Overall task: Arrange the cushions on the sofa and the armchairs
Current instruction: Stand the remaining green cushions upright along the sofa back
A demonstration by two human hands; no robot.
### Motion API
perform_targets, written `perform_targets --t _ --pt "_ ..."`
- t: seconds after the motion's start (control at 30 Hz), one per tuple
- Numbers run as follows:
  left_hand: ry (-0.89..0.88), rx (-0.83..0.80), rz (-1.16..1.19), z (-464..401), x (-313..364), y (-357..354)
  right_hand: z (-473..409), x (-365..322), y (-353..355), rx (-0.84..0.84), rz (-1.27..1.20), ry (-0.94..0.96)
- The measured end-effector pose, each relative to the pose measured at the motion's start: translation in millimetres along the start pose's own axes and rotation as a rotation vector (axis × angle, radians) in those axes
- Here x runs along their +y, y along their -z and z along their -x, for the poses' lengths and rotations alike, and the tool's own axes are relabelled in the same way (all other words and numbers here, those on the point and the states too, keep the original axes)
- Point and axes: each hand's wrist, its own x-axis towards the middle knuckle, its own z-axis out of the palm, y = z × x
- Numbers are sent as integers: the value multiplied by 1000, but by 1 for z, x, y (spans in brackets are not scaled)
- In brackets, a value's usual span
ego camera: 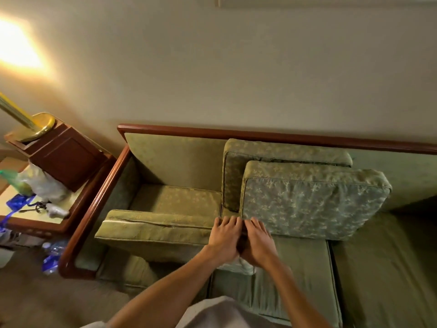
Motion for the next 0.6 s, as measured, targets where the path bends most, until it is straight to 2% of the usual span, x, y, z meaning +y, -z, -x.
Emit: perform_targets --t 0.2,0.3,0.4,0.47,0.6 --pt "-197 217 417 59 -65 114 18 -108 86 201 164 294" --pt "-255 265 611 81 -112 127 17 -157 81 261 127 388" --pt "-148 255 743 91 -160 87 -3 -154 38 92 137 278" --pt "-38 220 801 103 -188 57 -12 -132 16 -2 266 176" --pt "41 154 855 108 -224 46 -15 -107 24 4 359 75"
